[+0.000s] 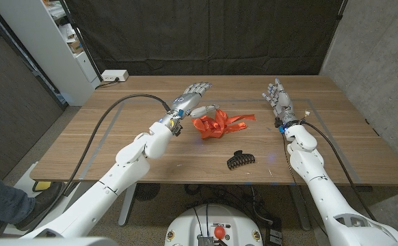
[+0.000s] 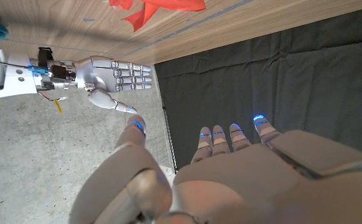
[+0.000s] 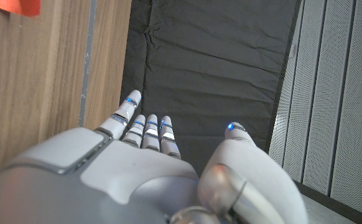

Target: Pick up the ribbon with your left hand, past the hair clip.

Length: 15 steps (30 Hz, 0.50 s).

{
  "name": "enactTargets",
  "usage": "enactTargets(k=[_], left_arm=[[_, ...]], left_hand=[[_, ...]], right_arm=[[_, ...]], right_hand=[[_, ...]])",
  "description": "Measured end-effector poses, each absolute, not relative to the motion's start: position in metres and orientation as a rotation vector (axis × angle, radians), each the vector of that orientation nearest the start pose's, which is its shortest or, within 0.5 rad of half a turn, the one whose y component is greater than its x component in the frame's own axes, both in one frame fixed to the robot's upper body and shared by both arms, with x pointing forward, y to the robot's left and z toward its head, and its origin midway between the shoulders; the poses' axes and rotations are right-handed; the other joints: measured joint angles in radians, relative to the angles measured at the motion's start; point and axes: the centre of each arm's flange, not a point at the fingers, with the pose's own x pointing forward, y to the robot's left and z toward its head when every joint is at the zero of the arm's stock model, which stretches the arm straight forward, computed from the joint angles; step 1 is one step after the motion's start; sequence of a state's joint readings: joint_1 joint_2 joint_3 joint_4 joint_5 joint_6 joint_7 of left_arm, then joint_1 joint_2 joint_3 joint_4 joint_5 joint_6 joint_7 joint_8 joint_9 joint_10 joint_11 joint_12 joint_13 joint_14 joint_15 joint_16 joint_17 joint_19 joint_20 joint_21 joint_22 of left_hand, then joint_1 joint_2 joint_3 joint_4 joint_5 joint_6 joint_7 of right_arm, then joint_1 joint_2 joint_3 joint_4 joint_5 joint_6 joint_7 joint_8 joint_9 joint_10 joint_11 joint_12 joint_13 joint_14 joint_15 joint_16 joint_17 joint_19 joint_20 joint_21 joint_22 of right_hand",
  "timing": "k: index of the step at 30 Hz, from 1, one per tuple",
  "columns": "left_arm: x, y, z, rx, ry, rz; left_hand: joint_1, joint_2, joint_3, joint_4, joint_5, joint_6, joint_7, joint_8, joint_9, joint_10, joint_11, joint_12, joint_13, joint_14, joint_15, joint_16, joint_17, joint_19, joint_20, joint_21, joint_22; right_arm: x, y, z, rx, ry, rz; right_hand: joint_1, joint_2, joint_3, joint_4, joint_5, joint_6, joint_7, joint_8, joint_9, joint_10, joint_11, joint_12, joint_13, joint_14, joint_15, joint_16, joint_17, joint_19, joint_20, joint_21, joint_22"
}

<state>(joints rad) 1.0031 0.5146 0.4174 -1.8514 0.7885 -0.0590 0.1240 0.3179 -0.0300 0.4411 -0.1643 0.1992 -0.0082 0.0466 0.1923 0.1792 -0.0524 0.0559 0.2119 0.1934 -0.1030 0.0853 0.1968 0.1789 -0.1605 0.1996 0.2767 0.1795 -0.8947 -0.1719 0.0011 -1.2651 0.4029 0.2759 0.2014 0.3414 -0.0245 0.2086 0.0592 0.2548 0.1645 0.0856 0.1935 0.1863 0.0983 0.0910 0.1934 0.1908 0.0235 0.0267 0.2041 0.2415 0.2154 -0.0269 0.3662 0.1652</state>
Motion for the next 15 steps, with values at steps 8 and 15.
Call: enactTargets(k=[8, 15], left_arm=[[0.543, 0.138, 0.002, 1.285, -0.962, 0.034], [0.540, 0.129, 0.003, 1.290, -0.980, 0.018]], left_hand=[[0.023, -0.024, -0.004, -0.004, 0.005, 0.021, -0.013, 0.008, 0.000, 0.005, 0.034, 0.000, 0.005, 0.040, 0.047, 0.007, 0.000, 0.026, 0.012, 0.000, 0.005], [0.031, -0.045, -0.013, -0.004, 0.008, 0.021, -0.013, 0.008, 0.005, -0.004, 0.043, 0.000, 0.005, 0.052, 0.070, 0.007, 0.000, 0.051, 0.013, 0.000, 0.005]], right_arm=[[0.651, -0.296, -0.032, 0.182, -0.676, 0.150], [0.651, -0.297, -0.032, 0.183, -0.675, 0.147]], right_hand=[[0.000, 0.000, 0.000, 0.000, 0.000, 0.000, 0.000, 0.000, 0.000, 0.000, 0.000, 0.000, 0.000, 0.000, 0.000, 0.000, -0.005, 0.000, 0.000, -0.001, 0.000], [0.000, 0.000, 0.000, 0.000, 0.000, 0.000, 0.000, 0.000, 0.000, 0.000, 0.000, 0.000, 0.000, 0.000, 0.000, 0.000, -0.005, 0.000, 0.000, -0.008, 0.000]])
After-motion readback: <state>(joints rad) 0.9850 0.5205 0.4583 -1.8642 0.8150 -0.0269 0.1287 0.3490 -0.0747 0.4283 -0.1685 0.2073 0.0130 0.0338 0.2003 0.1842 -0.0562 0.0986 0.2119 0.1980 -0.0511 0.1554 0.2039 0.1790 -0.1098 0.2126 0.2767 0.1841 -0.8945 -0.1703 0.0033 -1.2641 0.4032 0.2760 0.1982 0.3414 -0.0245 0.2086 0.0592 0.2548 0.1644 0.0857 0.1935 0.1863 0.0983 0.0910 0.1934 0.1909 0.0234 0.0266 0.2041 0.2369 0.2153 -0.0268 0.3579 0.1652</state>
